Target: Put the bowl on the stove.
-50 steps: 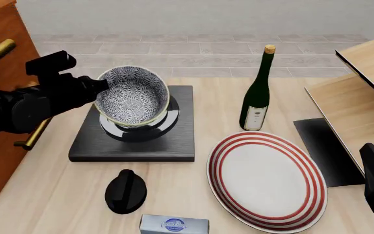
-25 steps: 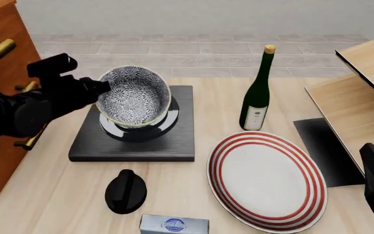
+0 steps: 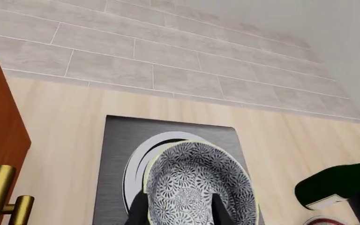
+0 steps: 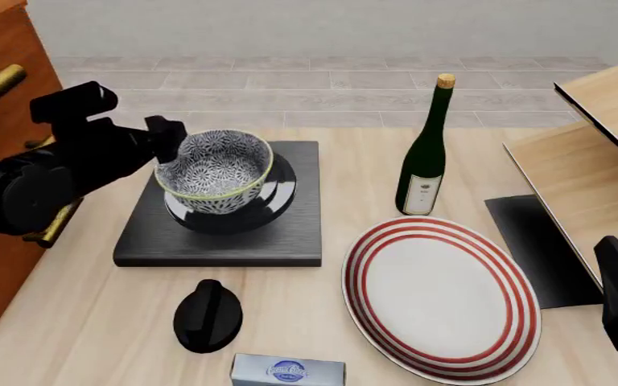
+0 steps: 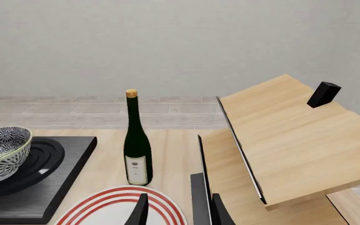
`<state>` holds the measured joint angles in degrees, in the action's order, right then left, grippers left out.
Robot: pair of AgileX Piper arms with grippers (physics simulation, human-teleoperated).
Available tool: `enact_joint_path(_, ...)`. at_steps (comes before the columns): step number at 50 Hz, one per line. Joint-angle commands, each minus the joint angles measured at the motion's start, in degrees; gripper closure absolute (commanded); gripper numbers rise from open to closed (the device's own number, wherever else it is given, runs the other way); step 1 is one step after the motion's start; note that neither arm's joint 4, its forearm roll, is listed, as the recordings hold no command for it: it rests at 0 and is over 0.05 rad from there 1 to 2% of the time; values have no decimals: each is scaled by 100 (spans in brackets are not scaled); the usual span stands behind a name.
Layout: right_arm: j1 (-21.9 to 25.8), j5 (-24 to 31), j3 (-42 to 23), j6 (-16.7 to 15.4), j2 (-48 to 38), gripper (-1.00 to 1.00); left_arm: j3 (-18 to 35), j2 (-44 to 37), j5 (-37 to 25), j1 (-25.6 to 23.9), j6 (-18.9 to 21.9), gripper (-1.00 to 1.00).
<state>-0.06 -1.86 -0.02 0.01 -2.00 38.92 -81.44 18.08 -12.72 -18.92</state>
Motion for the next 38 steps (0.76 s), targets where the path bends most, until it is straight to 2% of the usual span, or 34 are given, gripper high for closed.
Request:
enact_joint_path(1, 0, 0, 0, 0, 1, -100, -117, 368, -65, 14, 56, -100)
enact_joint_path(38, 0, -1, 0, 1, -3, -100, -33, 1686, -934, -66, -27, -100)
